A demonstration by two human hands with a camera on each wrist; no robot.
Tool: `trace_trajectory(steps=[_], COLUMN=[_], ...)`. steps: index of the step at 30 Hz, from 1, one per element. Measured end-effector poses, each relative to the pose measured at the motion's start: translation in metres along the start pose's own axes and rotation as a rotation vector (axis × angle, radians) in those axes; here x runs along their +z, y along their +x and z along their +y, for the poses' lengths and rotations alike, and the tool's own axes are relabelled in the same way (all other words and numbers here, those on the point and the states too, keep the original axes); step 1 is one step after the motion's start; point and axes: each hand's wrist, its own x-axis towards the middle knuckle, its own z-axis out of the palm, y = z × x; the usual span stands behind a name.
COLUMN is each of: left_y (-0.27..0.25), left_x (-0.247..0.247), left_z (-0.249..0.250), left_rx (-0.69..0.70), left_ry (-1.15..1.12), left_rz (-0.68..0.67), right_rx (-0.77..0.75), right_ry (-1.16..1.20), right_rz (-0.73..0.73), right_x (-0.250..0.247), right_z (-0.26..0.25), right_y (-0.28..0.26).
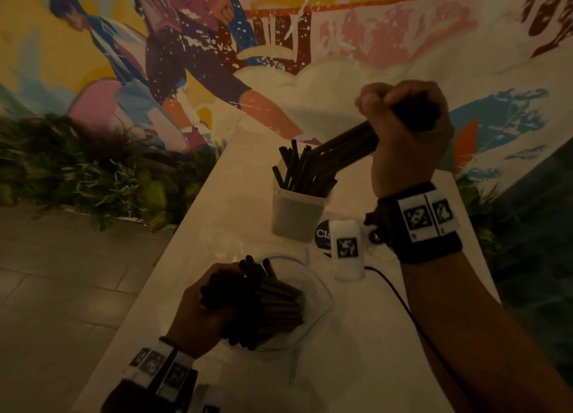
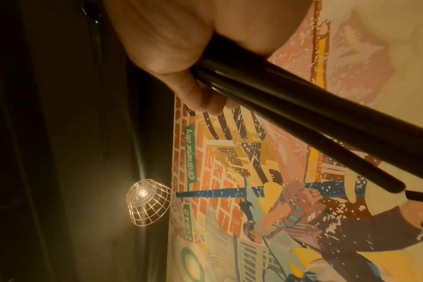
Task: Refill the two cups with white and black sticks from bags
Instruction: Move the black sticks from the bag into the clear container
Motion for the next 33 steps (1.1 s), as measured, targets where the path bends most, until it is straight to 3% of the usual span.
trace_trajectory(steps=[7, 15, 20, 25, 30, 33], left_y=[-0.002, -0.002, 0.0, -0.001, 0.001, 0.0], left_x=[-0.002, 0.001, 0.0, -0.001, 0.0, 0.0], left_z=[-0.003, -0.007, -0.006, -0.009, -0.004, -0.001], left_rx=[-0.015, -0.069, -0.058, -0.072, -0.076, -0.061], left_ry=[0.038, -0.142, -0.085, -0.093, -0.085, -0.06], left_rz=[0.005, 0.022, 0.013, 0.021, 0.012, 0.015], right_rx=[0.078, 0.199, 0.315, 0.201, 0.347, 0.284], right_ry=[-0.124, -0.5, -0.764, -0.884, -1.234, -1.235], right_rz=[0.007, -0.14, -0.204, -0.157, -0.404, -0.384], right_x=[0.01, 0.001, -0.008, -0.015, -0.019, -0.021], right_z=[0.054, 0.084, 0.107, 0.115, 0.124, 0.126], right_y=[-0.002, -0.022, -0.021, -0.016, -0.025, -0.028])
